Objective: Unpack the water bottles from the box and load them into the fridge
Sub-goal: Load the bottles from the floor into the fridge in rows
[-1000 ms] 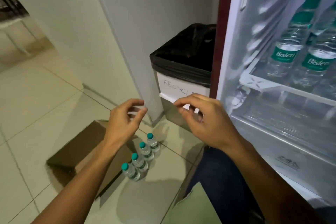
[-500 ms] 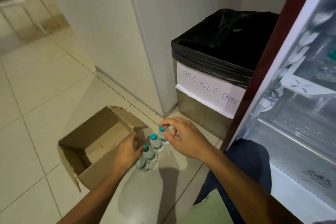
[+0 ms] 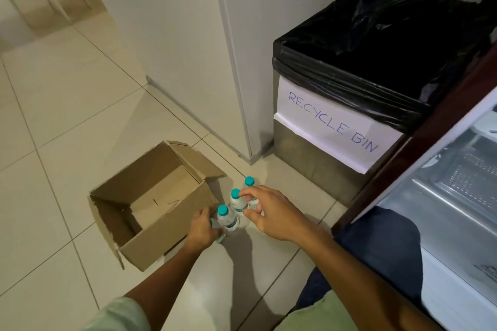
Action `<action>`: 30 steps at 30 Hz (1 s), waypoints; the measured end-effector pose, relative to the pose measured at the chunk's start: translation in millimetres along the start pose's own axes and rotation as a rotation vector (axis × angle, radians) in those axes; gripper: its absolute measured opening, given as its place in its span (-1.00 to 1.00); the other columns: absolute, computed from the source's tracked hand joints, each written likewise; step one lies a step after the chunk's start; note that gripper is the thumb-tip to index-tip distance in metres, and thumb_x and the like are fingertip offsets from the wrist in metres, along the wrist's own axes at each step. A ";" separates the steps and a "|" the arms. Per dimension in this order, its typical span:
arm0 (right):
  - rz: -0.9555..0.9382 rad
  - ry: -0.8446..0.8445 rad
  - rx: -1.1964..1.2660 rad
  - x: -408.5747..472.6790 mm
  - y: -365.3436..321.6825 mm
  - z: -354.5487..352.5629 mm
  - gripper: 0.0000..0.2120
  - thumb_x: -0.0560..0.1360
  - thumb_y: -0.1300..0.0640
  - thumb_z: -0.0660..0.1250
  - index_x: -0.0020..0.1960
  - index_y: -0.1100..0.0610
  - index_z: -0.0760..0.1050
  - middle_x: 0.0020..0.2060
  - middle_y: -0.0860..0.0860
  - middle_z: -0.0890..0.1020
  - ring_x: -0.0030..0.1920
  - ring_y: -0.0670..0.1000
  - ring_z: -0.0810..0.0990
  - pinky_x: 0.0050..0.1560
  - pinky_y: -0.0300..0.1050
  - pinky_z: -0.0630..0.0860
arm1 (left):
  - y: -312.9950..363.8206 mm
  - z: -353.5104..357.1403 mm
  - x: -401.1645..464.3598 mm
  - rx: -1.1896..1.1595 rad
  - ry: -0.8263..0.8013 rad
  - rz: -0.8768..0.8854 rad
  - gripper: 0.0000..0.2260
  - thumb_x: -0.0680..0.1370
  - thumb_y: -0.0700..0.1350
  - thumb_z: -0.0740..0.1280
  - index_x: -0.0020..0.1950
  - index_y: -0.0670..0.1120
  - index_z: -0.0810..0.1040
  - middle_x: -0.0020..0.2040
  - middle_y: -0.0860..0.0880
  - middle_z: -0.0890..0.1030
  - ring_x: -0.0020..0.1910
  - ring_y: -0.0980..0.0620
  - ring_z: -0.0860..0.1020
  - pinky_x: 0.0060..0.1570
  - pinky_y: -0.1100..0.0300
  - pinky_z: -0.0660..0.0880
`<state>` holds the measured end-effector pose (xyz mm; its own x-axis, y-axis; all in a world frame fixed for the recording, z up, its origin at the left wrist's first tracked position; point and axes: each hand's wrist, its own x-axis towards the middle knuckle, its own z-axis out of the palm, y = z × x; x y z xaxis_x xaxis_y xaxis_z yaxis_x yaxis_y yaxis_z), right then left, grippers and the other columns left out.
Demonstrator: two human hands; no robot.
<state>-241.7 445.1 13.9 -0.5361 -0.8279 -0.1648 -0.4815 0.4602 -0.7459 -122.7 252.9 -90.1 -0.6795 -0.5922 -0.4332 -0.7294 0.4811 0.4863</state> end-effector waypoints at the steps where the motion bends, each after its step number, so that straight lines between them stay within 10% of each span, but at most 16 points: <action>1: 0.008 -0.005 -0.002 1.3 1.3 1.8 -0.60 0.61 0.05 0.35 0.42 -0.13 0.37 0.32 -0.08 0.50 0.24 -0.04 0.51 0.16 -0.06 0.62 | -1.4 2.3 2.7 -0.013 -0.001 -0.012 -0.42 0.45 -0.14 0.52 0.41 -0.06 0.38 0.36 -0.08 0.45 0.26 -0.06 0.48 0.28 0.05 0.50; 19: 0.094 -0.105 0.036 3.5 27.6 19.7 -0.59 0.61 0.04 0.34 0.43 -0.12 0.37 0.31 -0.10 0.51 0.04 -0.15 0.50 0.08 -0.23 0.49 | -15.3 14.8 10.9 -0.018 -0.025 -0.096 -0.51 0.42 -0.12 0.54 0.25 -0.03 0.40 0.23 -0.02 0.54 0.01 0.06 0.50 0.04 0.15 0.58; 30: 0.059 -0.271 0.048 -7.6 25.6 15.9 -0.26 0.49 -0.04 0.47 0.56 -0.10 0.19 0.46 -0.09 0.40 0.30 -0.10 0.45 0.21 -0.14 0.46 | 45.3 -38.0 -39.9 -0.311 -0.196 0.152 -0.50 0.35 -0.05 0.59 0.10 0.11 0.36 0.06 0.04 0.56 -0.05 -0.02 0.62 -0.29 0.20 0.63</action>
<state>-239.0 458.1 -14.3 -0.3542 -0.8585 -0.3709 -0.4182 0.5002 -0.7582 -125.6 273.7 -21.9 -0.8021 -0.3800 -0.4607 -0.5809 0.3172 0.7496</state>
